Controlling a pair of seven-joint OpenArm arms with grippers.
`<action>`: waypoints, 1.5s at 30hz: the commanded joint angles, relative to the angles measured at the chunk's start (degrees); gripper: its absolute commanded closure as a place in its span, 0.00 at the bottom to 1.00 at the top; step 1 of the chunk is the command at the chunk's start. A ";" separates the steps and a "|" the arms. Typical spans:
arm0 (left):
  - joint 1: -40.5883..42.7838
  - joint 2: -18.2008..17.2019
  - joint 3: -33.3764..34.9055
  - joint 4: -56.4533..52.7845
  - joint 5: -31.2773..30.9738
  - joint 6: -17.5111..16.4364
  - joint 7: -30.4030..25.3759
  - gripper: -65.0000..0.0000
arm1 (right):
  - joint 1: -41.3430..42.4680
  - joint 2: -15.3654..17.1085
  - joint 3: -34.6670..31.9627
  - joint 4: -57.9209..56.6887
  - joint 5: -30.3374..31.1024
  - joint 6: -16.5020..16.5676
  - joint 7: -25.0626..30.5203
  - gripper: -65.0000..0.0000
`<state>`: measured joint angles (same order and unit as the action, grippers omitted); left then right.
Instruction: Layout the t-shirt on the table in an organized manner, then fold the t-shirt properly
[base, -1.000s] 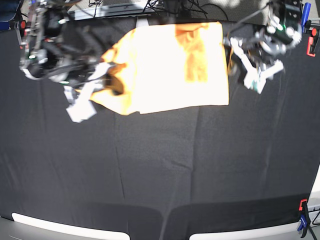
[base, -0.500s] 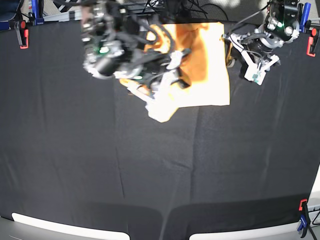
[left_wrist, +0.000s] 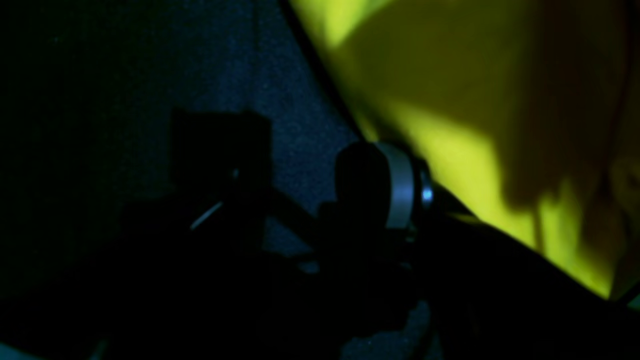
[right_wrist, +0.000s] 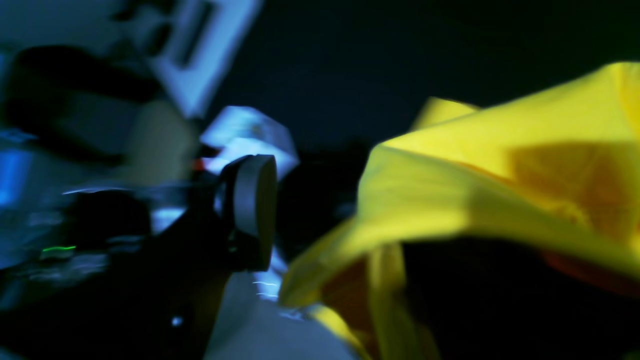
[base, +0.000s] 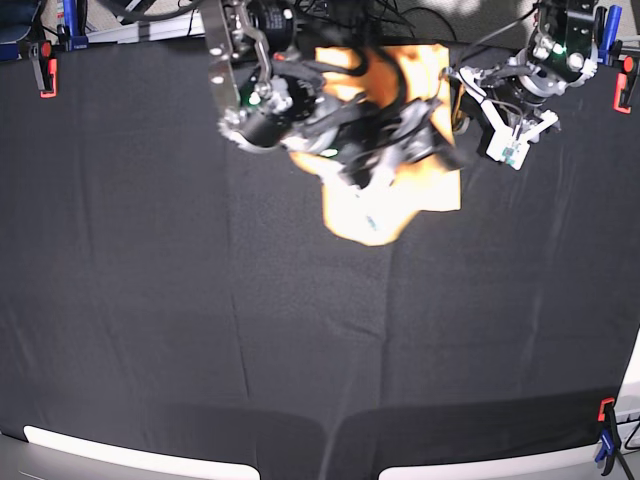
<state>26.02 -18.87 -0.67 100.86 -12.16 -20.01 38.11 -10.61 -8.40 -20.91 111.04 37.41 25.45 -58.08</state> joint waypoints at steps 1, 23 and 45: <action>0.33 -0.37 -0.92 0.04 0.76 0.24 2.12 0.56 | 0.92 -0.60 -0.63 0.90 3.80 0.94 1.05 0.54; 0.33 -4.09 -18.10 0.09 -7.87 0.22 2.29 0.56 | 3.72 -0.60 -0.85 7.96 -1.44 6.56 -6.88 0.54; 0.35 -4.15 -18.10 0.09 -7.91 0.24 0.11 0.56 | -5.66 25.40 -17.44 20.94 -25.46 13.94 -1.84 0.54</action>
<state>26.33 -22.26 -18.39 100.12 -19.66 -19.75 39.18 -16.34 17.06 -38.26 131.26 11.49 38.79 -60.90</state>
